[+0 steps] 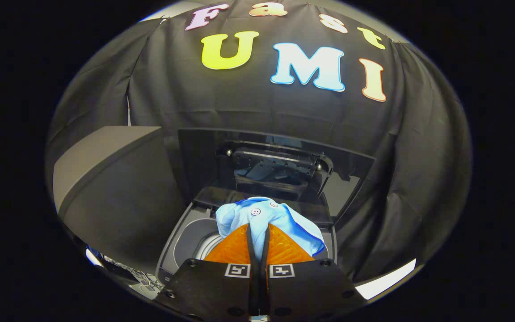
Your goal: Put the clothes into the washing machine and then close the washing machine lid.
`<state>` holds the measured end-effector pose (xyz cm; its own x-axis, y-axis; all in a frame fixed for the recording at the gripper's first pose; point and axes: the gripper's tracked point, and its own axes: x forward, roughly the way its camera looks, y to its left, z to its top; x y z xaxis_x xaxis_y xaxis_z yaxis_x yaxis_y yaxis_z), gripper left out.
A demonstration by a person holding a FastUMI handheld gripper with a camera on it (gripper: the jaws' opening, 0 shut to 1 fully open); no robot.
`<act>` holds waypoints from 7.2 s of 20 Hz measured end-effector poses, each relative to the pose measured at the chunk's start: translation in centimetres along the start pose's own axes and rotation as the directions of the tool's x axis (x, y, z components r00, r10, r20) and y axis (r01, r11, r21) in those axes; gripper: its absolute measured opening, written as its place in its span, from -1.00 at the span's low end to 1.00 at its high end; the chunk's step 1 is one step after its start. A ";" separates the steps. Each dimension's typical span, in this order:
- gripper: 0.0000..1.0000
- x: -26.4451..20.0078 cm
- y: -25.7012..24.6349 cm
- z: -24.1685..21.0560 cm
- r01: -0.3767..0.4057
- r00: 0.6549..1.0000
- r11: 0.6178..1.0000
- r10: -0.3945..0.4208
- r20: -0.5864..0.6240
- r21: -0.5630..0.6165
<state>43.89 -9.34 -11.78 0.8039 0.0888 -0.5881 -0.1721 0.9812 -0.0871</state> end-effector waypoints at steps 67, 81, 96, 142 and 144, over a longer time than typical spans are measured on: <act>0.94 9.8 -2.0 18.7 0.082 0.911 0.983 -0.141 0.389 0.163; 0.95 9.1 -1.5 16.1 0.072 0.887 0.981 -0.144 0.438 0.178; 0.95 4.4 -0.3 12.1 0.072 0.860 0.984 -0.144 0.490 0.164; 0.93 -16.1 8.0 2.4 0.050 0.857 0.992 -0.102 0.504 0.116; 0.93 -18.3 8.2 2.3 0.049 0.852 0.991 -0.108 0.513 0.127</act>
<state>29.08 -2.50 0.17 0.9952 0.0576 -0.0792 -0.0588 0.9982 -0.0136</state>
